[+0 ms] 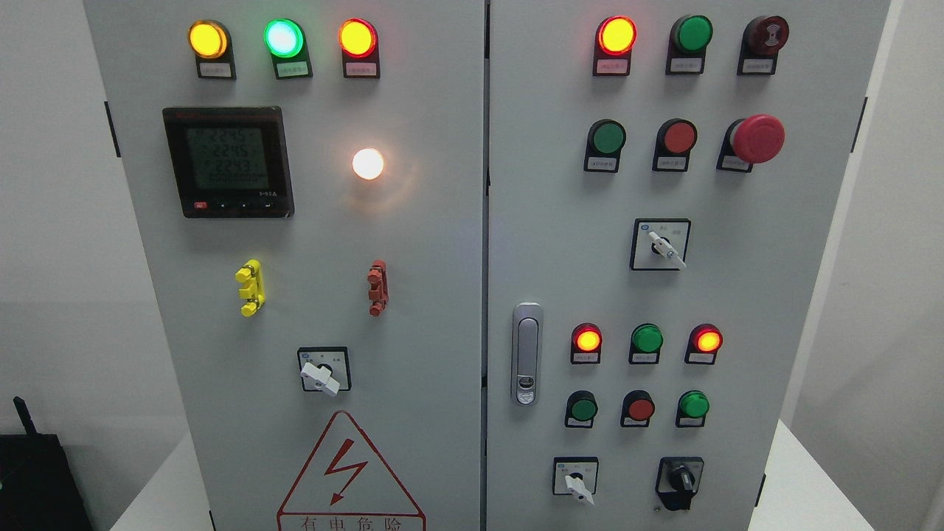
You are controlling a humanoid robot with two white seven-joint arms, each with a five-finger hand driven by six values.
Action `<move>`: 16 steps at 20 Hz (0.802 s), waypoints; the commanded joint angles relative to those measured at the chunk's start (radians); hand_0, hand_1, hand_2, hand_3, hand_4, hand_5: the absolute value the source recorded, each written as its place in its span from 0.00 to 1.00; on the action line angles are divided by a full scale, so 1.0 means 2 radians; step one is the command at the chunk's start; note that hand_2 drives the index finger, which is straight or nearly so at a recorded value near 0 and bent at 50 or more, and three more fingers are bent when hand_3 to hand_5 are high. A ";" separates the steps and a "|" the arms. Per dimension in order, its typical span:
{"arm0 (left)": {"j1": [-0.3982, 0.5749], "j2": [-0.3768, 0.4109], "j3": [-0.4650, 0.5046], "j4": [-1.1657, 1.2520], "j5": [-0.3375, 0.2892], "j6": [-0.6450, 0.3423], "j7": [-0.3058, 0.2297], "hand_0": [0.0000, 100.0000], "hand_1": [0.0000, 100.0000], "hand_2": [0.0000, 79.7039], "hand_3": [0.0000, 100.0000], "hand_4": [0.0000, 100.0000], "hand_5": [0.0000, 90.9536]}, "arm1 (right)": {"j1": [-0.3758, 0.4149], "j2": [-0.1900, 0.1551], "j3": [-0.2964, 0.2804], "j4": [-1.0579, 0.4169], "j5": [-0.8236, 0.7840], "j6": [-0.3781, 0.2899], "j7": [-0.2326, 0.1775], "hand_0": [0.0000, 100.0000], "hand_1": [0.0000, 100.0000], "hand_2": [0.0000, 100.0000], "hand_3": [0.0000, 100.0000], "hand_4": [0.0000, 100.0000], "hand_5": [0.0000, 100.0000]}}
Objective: Trip black knob to open circuit
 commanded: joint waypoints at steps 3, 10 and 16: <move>-0.001 0.000 0.001 0.000 0.001 -0.002 0.000 0.12 0.39 0.00 0.00 0.00 0.00 | 0.002 0.001 -0.003 -0.046 -0.001 -0.017 0.003 0.00 0.03 0.00 0.70 0.57 0.45; -0.001 0.000 0.001 0.000 0.001 -0.001 0.000 0.12 0.39 0.00 0.00 0.00 0.00 | 0.012 0.001 -0.003 -0.142 -0.010 -0.041 -0.004 0.00 0.00 0.00 0.79 0.70 0.65; -0.001 0.000 0.001 0.000 0.001 -0.001 0.000 0.12 0.39 0.00 0.00 0.00 0.00 | 0.018 0.001 0.004 -0.193 -0.011 -0.076 -0.025 0.00 0.00 0.00 0.85 0.75 0.73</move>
